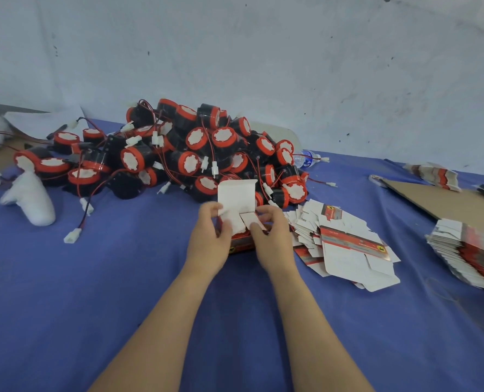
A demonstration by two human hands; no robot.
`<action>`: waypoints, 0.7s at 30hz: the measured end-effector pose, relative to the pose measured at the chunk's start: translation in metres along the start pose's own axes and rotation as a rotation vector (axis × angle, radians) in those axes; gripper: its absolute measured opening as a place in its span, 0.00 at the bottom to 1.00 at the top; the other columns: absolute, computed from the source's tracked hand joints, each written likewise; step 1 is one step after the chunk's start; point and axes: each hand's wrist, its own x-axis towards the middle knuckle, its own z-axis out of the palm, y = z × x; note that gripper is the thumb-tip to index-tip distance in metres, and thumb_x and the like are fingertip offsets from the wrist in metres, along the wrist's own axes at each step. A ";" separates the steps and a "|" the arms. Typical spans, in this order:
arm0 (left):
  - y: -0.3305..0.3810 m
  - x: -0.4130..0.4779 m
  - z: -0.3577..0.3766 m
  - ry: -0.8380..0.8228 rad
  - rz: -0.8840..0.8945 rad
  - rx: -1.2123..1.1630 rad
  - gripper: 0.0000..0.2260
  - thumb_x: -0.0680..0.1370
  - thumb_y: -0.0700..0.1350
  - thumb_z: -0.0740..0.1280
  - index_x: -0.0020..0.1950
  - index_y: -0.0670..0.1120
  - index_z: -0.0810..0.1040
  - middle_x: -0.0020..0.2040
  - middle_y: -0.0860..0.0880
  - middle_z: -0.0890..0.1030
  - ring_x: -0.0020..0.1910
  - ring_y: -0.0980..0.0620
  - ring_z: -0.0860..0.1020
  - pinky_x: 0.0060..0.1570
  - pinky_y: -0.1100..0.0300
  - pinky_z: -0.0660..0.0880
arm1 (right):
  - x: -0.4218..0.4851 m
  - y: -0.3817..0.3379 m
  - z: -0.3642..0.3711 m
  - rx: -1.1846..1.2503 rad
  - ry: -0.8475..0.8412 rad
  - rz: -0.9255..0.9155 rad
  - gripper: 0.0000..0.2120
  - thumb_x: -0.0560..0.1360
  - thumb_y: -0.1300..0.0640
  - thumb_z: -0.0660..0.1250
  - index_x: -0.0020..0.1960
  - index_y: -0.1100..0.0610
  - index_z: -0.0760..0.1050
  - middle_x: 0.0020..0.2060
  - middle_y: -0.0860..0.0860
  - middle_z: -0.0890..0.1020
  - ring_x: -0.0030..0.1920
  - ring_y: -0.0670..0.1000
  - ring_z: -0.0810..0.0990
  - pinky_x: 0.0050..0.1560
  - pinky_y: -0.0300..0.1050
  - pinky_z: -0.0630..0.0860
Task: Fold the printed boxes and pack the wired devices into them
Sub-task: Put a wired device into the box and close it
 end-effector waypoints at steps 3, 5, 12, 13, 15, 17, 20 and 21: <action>0.000 0.001 -0.002 -0.044 0.041 -0.066 0.26 0.79 0.36 0.61 0.71 0.59 0.60 0.53 0.58 0.77 0.34 0.61 0.73 0.35 0.70 0.70 | 0.003 0.000 -0.006 0.107 -0.059 0.099 0.29 0.76 0.63 0.65 0.73 0.49 0.60 0.70 0.48 0.65 0.66 0.46 0.67 0.61 0.35 0.66; 0.001 0.002 -0.002 -0.080 0.057 -0.054 0.19 0.79 0.34 0.60 0.61 0.58 0.72 0.53 0.55 0.79 0.41 0.58 0.75 0.40 0.66 0.72 | 0.002 0.000 -0.011 0.151 -0.119 0.067 0.34 0.77 0.64 0.64 0.76 0.46 0.55 0.69 0.47 0.67 0.67 0.47 0.68 0.61 0.39 0.67; 0.000 0.003 -0.008 -0.056 -0.042 -0.041 0.10 0.82 0.39 0.57 0.51 0.48 0.78 0.64 0.53 0.75 0.59 0.54 0.74 0.58 0.57 0.74 | -0.005 -0.003 -0.027 0.052 -0.442 0.010 0.21 0.77 0.62 0.63 0.66 0.43 0.72 0.68 0.45 0.70 0.66 0.44 0.69 0.55 0.25 0.68; 0.001 0.002 -0.008 -0.089 -0.014 -0.002 0.08 0.82 0.43 0.60 0.57 0.50 0.77 0.64 0.55 0.74 0.59 0.56 0.73 0.57 0.61 0.72 | -0.006 -0.002 -0.029 0.102 -0.473 0.057 0.23 0.77 0.59 0.64 0.69 0.42 0.69 0.68 0.45 0.71 0.65 0.43 0.70 0.58 0.30 0.69; -0.002 0.000 -0.010 -0.164 0.067 0.086 0.14 0.79 0.48 0.65 0.64 0.50 0.74 0.64 0.58 0.70 0.61 0.59 0.70 0.58 0.66 0.68 | -0.007 -0.001 -0.032 0.117 -0.465 0.072 0.26 0.78 0.55 0.65 0.73 0.41 0.64 0.66 0.42 0.73 0.63 0.39 0.72 0.60 0.34 0.70; -0.002 0.000 -0.013 -0.195 0.110 0.123 0.16 0.78 0.48 0.67 0.66 0.50 0.74 0.65 0.57 0.69 0.63 0.60 0.69 0.63 0.63 0.69 | -0.006 0.002 -0.032 0.108 -0.444 0.047 0.26 0.79 0.56 0.64 0.74 0.41 0.62 0.63 0.41 0.75 0.59 0.35 0.74 0.57 0.29 0.71; 0.000 0.000 -0.017 -0.150 0.173 0.168 0.15 0.78 0.47 0.67 0.65 0.49 0.76 0.64 0.56 0.72 0.62 0.59 0.70 0.63 0.62 0.70 | -0.005 0.006 -0.032 0.235 -0.442 0.096 0.24 0.79 0.58 0.62 0.73 0.43 0.65 0.61 0.45 0.78 0.60 0.43 0.77 0.62 0.39 0.72; 0.001 0.000 -0.016 -0.150 0.180 0.166 0.14 0.78 0.47 0.67 0.64 0.49 0.77 0.63 0.57 0.72 0.63 0.58 0.70 0.63 0.61 0.70 | -0.004 0.007 -0.032 0.235 -0.426 0.090 0.23 0.79 0.58 0.62 0.72 0.44 0.67 0.61 0.45 0.78 0.59 0.42 0.78 0.60 0.39 0.74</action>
